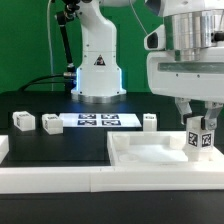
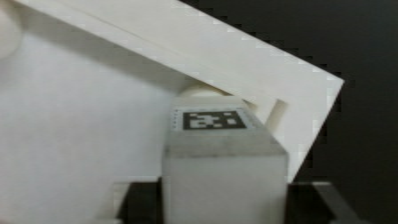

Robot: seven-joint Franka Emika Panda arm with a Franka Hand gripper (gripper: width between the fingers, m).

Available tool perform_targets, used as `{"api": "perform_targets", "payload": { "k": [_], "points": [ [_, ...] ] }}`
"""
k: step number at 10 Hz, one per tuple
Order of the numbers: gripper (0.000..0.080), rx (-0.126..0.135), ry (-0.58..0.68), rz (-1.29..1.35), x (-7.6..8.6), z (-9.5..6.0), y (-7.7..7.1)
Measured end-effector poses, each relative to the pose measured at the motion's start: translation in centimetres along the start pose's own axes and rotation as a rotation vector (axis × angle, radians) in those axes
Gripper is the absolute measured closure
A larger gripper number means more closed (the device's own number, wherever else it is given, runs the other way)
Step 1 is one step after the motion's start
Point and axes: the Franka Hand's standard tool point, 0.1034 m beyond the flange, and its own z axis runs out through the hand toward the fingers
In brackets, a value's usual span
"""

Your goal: Assemble square table

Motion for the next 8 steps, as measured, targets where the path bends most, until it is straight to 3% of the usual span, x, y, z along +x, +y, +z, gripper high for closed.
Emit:
{"api": "perform_targets", "payload": {
  "k": [2,3,8],
  "points": [
    [0.0217,-0.016,0.005,-0.225,-0.51,0.02,-0.04],
    [0.0171,-0.016,0.004,-0.307,-0.67,0.04,-0.08],
    [0.0151,-0.020,0.004,-0.849,-0.90,-0.05,-0.17]
  ]
}}
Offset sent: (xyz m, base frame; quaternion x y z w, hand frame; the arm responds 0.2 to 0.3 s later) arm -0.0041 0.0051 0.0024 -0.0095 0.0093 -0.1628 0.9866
